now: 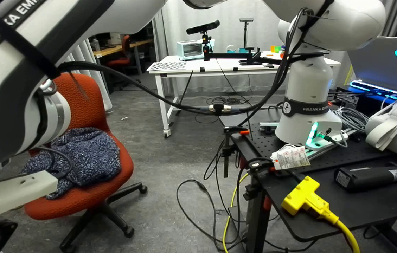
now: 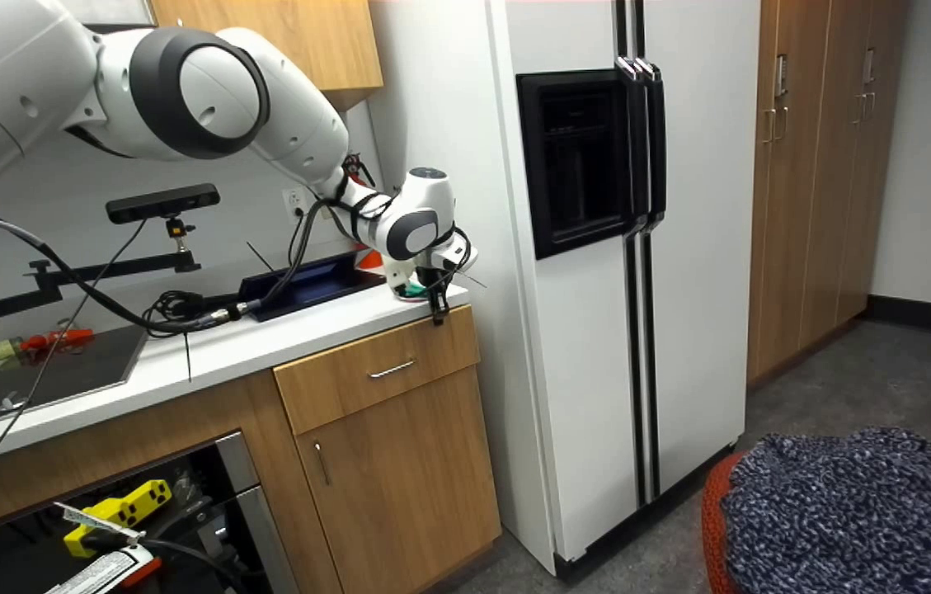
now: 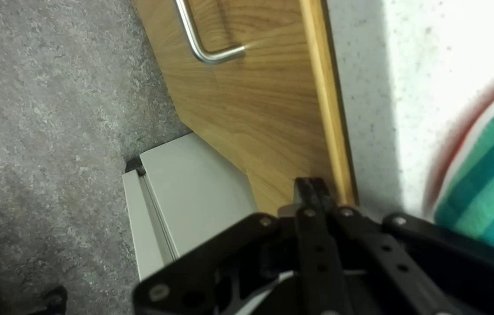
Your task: Open the drawer on the right side of the counter, take the watermelon out of the drawer and place it on the countertop, close the drawer
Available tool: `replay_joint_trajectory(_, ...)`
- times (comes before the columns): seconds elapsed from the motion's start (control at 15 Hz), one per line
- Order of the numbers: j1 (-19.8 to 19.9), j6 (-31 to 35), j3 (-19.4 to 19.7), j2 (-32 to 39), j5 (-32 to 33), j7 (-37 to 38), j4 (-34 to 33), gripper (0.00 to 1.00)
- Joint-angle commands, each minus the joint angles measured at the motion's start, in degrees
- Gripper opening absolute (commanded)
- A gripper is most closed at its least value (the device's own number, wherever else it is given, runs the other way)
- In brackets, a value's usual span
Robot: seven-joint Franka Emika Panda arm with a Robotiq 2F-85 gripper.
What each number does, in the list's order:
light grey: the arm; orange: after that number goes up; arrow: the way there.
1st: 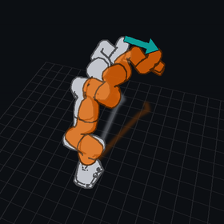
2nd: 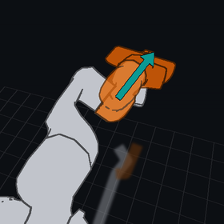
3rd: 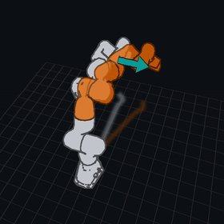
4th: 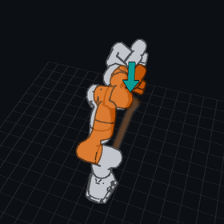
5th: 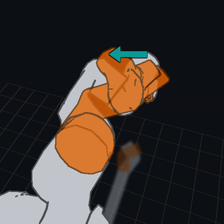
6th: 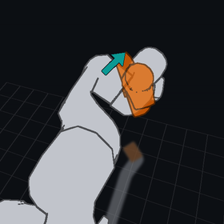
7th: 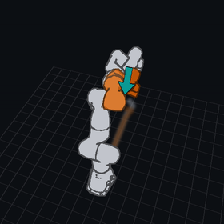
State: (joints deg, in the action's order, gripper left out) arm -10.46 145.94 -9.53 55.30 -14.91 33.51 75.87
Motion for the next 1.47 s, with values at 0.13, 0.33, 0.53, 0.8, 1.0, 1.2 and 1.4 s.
replay_joint_trajectory(0.13,-3.94,-6.71,6.78,-7.83,4.71,-0.47,5.27,0.0)
replay_joint_trajectory(0.33,-5.57,-10.19,8.77,-12.24,8.92,-1.12,8.82,0.0)
replay_joint_trajectory(0.53,-6.94,-11.52,9.76,-17.64,13.94,-3.39,13.78,0.0)
replay_joint_trajectory(0.8,-8.19,-8.36,10.93,-25.38,21.84,-7.54,22.09,0.0)
replay_joint_trajectory(1.0,-8.36,-5.14,11.78,-31.19,29.0,-9.38,28.33,0.0)
replay_joint_trajectory(1.2,-8.02,-1.4,12.62,-35.95,36.6,-9.8,33.62,0.27)
replay_joint_trajectory(1.4,-7.38,2.01,13.01,-40.11,42.0,-8.6,38.12,0.48)
